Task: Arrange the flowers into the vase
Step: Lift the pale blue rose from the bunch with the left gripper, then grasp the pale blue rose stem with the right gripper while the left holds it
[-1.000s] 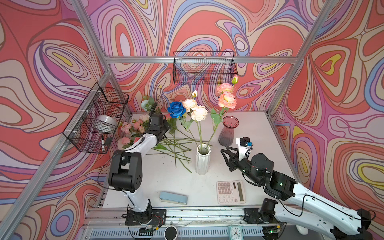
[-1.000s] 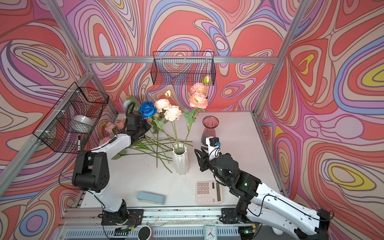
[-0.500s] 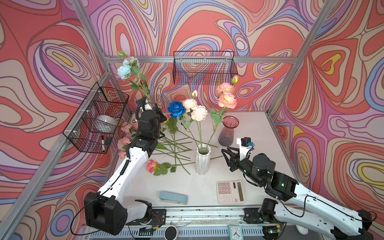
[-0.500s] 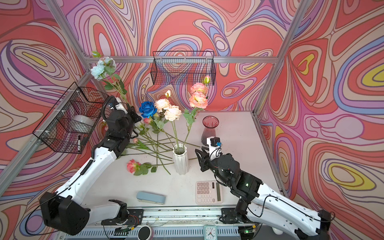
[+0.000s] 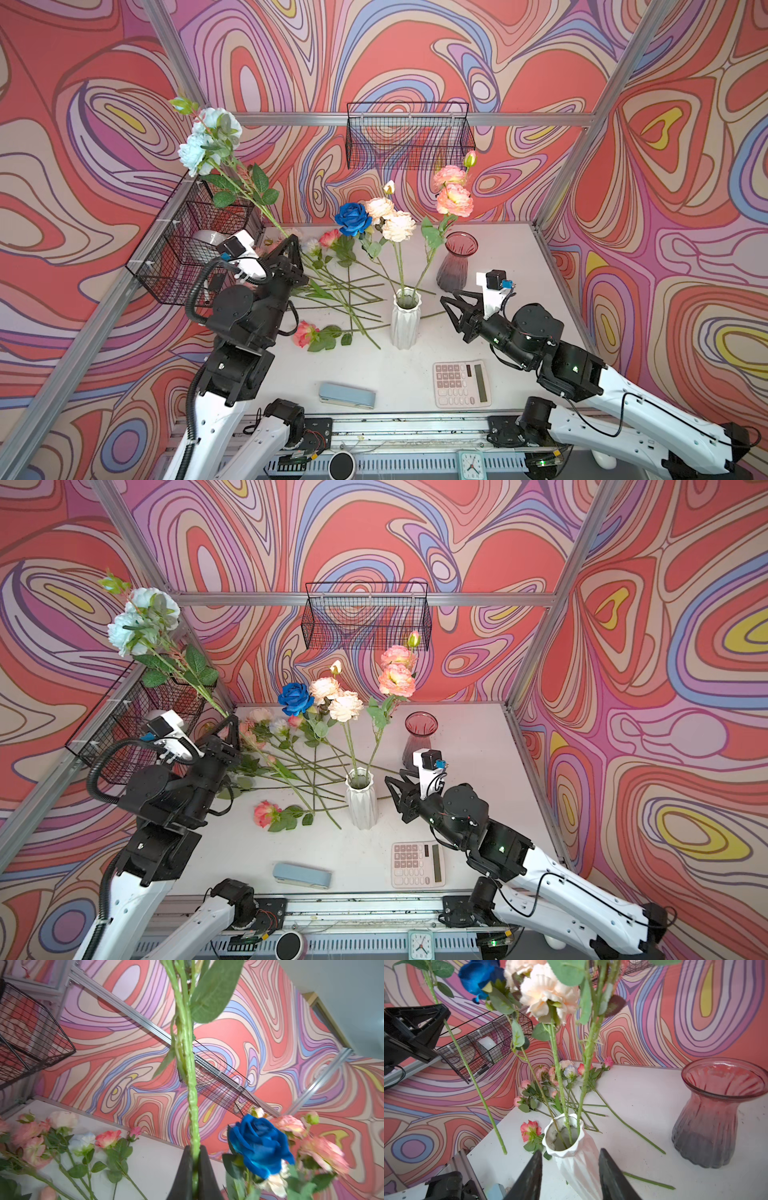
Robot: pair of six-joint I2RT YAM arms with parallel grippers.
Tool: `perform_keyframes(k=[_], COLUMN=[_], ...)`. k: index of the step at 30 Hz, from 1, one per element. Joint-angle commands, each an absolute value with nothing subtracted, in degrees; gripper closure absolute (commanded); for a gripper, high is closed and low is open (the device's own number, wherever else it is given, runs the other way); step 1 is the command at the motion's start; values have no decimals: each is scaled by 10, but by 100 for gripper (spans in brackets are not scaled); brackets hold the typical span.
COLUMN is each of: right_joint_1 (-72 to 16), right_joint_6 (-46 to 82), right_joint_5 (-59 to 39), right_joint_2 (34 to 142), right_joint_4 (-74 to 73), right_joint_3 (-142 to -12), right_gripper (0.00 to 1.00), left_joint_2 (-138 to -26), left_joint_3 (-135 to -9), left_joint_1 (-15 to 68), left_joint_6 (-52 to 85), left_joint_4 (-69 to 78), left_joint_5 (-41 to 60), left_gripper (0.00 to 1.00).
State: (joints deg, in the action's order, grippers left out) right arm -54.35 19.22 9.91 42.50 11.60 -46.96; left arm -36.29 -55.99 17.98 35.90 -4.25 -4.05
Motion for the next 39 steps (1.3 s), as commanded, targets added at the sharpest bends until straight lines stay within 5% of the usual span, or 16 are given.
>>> perform_keyframes(k=[1,5,12,22,34,36,39], right_joint_1=[-546,-566,-728,-744,-746,-746,-746], right_joint_6=[178,187,146,135,145,146,145], right_joint_5=[-23,-117,-73,-130,-155,-147,-117], right_joint_2=[439,503,665,788,807,796,765], right_joint_4=[119,127,114,80,69,62,51], right_joint_3=[-503,-550,-684,-819,-838,-822,-789], right_gripper=[47,43,38,37,96,100,100], left_joint_2=[-320,-265,-222,-202,-228,-235,-233], left_joint_3=[-542,-530,-524,-519,-508,-507,-507], left_joint_1=[181,181,181,181,181,181,182], left_joint_6=[401,406,408,424,477,487,489], left_joint_4=[-72,-74,-71,-42,26,38,40], left_joint_5=[84,174,303,400,429,431,416], left_gripper=[100,100,100,99,92,82,36])
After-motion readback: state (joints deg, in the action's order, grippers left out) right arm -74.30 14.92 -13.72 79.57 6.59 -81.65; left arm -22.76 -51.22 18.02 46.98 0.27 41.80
